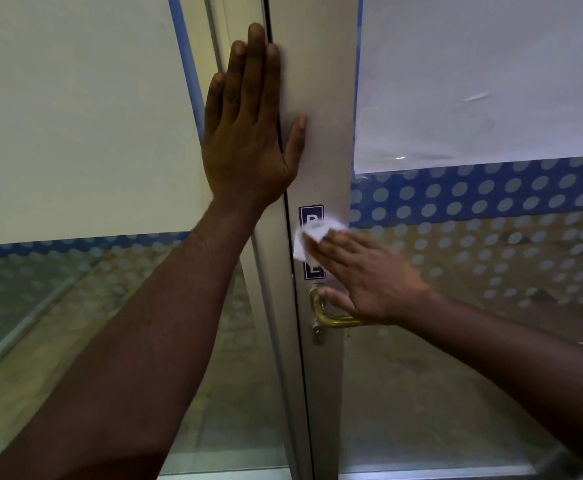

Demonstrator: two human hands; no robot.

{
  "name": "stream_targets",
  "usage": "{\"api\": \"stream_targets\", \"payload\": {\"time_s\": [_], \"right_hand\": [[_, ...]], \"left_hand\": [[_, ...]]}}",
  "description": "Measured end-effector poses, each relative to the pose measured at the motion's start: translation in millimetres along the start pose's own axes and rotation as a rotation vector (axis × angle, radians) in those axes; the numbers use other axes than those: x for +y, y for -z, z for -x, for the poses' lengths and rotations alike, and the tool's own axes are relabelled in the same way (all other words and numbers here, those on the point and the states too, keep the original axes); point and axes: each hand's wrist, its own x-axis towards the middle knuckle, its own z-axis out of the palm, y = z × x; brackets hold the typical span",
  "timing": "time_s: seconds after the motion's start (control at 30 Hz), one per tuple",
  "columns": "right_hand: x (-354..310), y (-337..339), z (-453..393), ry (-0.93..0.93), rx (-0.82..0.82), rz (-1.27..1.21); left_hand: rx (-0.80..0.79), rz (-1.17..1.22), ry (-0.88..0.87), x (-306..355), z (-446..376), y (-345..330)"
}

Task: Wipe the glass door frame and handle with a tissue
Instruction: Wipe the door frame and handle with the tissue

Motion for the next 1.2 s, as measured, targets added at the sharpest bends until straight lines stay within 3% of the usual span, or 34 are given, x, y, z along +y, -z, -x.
{"api": "stream_targets", "payload": {"time_s": [0.07, 0.23, 0.33, 0.73, 0.8, 0.93, 0.97, 1.07, 1.1, 1.2], "right_hand": [[2.1, -2.3, 3.7, 0.066, -0.039, 0.019], [7.2, 17.5, -17.6, 0.079, 0.316, 0.025], [3.2, 9.9, -19.8, 0.124, 0.387, 0.068], [2.2, -10.1, -11.3, 0.315, 0.304, 0.146], [7.2, -4.2, -16.0, 0.336, 0.335, 0.103], [16.1, 3.3, -29.5, 0.178, 0.523, -0.008], [13.1, -1.5, -27.6, 0.197, 0.500, -0.022], [3.8, -13.7, -8.7, 0.379, 0.161, -0.014], [7.6, -10.7, -7.6, 0.371, 0.145, -0.035], [25.8, 8.5, -27.7, 0.093, 0.329, -0.183]], "left_hand": [[-0.001, 0.002, -0.004, -0.2, 0.0, -0.5], [-0.016, 0.011, -0.003, -0.4, -0.1, 0.1], [-0.019, 0.016, -0.011, -1.1, 0.4, 0.3], [0.002, 0.018, -0.004, -1.0, 0.3, -1.0], [0.006, 0.023, -0.004, -0.4, 0.6, -1.0], [0.016, 0.025, 0.002, -1.4, 0.5, -1.8], [0.015, 0.028, 0.005, -1.2, 0.5, -1.4], [0.006, 0.050, 0.004, 0.1, 1.4, -0.3], [0.007, 0.050, 0.004, 0.3, 1.9, -0.3], [0.020, 0.029, 0.007, -2.0, 1.5, -1.8]]}}
